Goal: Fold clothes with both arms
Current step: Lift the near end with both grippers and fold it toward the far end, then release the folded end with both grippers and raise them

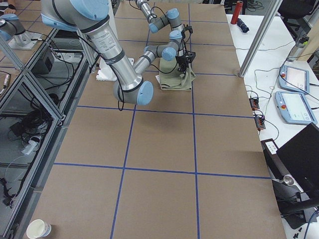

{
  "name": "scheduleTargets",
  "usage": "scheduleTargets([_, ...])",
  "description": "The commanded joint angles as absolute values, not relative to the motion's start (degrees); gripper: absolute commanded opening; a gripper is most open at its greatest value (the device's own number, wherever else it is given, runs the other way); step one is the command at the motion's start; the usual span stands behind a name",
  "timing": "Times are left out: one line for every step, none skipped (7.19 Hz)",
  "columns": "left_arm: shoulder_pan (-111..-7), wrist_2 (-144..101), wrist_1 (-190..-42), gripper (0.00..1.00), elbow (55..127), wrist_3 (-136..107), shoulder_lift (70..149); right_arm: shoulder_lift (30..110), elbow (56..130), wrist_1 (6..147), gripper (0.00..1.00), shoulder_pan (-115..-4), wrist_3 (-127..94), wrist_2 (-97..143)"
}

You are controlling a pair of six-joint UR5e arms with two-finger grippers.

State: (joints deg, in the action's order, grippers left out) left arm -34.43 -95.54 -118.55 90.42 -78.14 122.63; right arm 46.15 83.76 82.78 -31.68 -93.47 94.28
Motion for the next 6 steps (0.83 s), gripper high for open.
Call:
scheduleTargets([-34.6, -95.5, -118.9, 1.00, 88.6, -72.8, 122.8, 44.5, 79.6, 82.7, 1.00, -32.1, -91.8, 94.4])
scheduleTargets([-36.3, -97.0, -118.7, 1.00, 88.9, -70.9, 122.6, 42.6, 79.6, 83.2, 1.00, -34.5, -88.5, 98.7])
scheduleTargets([-41.4, -108.5, -118.7, 1.00, 88.9, -65.7, 122.5, 42.3, 80.6, 83.4, 1.00, -36.6, -87.0, 105.4])
scheduleTargets([-45.9, -116.3, -118.6, 1.00, 88.9, -60.3, 122.2, 42.5, 83.0, 83.4, 1.00, -36.6, -86.1, 106.3])
scheduleTargets([-46.8, -117.3, -118.7, 1.00, 88.7, -58.2, 121.2, 43.3, 85.5, 83.4, 1.00, -35.5, -85.2, 106.1])
scheduleTargets([-46.8, -117.2, -118.7, 1.00, 88.5, -58.2, 121.1, 44.3, 86.7, 83.6, 1.00, -30.5, -83.3, 103.4])
